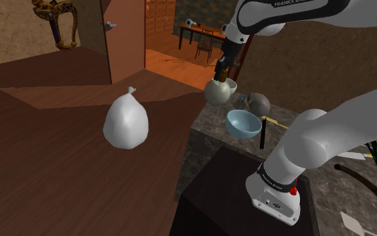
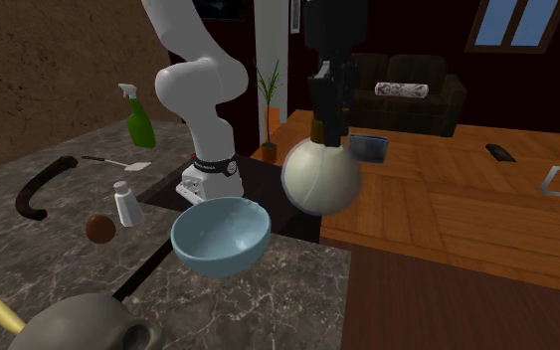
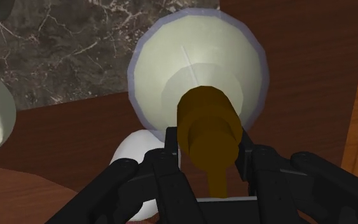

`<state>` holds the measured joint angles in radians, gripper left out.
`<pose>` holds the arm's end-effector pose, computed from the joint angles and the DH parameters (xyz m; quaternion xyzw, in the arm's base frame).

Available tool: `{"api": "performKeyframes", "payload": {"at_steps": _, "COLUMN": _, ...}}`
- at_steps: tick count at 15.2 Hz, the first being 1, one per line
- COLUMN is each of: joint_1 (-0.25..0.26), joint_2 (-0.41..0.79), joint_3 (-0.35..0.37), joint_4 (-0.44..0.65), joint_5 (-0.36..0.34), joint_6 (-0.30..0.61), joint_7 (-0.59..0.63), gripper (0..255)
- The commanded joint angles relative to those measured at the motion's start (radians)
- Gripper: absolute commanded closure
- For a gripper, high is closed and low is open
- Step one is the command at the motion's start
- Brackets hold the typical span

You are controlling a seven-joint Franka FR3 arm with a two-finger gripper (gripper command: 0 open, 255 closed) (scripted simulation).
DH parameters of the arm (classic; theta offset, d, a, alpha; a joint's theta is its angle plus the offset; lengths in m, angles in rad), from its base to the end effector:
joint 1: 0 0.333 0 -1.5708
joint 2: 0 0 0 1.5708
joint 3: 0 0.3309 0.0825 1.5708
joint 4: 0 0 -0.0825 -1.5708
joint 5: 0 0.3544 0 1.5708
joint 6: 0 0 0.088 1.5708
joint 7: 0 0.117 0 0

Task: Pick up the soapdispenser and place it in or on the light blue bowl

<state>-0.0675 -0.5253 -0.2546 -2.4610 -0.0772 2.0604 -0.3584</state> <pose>0.3475 -0.1304 0.4991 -0.9969 -0.0473 -0.0622 0.0089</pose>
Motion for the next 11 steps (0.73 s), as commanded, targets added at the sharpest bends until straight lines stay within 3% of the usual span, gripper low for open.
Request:
{"api": "performKeyframes", "payload": {"at_steps": 1, "joint_1": 0.001, "joint_2": -0.006, "joint_3": 0.004, "joint_4": 0.024, "joint_5": 0.001, "joint_6": -0.03, "joint_7": 0.002, "gripper": 255}}
{"api": "performKeyframes", "payload": {"at_steps": 11, "joint_1": -0.107, "joint_2": -0.272, "joint_3": -0.072, "joint_4": -0.035, "joint_5": -0.088, "joint_6": -0.233, "joint_7": -0.122, "gripper": 255}}
